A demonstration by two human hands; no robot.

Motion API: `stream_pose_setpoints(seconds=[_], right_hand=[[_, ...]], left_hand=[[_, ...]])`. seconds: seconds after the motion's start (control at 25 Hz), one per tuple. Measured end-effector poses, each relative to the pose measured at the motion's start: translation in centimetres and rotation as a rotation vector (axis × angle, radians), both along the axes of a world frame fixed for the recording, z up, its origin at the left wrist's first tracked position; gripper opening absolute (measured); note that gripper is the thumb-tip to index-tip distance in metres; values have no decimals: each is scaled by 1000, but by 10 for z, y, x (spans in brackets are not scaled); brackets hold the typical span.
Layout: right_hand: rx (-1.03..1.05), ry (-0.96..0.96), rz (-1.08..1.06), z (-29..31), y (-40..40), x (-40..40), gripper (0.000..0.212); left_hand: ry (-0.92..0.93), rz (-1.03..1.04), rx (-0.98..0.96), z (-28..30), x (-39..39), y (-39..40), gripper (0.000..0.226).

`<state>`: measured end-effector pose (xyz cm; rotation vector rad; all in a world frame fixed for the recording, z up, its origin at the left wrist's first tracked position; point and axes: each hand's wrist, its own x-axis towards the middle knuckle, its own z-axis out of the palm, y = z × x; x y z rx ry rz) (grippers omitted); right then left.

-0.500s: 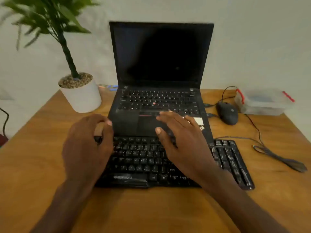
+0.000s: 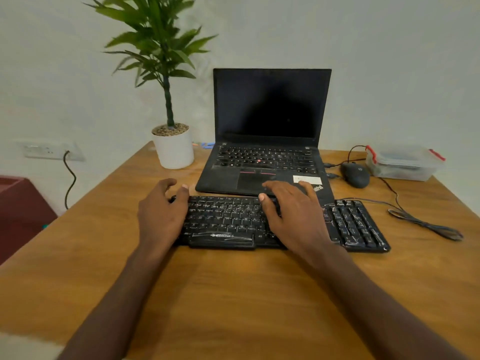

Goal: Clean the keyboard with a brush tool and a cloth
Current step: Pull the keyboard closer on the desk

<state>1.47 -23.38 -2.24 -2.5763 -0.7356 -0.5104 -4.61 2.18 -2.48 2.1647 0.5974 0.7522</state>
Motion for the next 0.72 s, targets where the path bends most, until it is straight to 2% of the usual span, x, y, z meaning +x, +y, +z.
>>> stream_pose_setpoints(seconds=[0.2,0.4,0.56,0.72], right_hand=[[-20,-24,38,8,-2,-8,40],[-9,-60,0,1,-14,-16,35],[-8,-109,-24,-2,-15,-20,36],[63,-176,-138,0,-21,-19,35]], left_hand=[[-20,-97,-223,-7,-21,23,38],[-68,41,-109,-11,-37,15,29],[15,-64,-83,-11,-39,17,38],[16,-127,-132,-11,-39,18,41]])
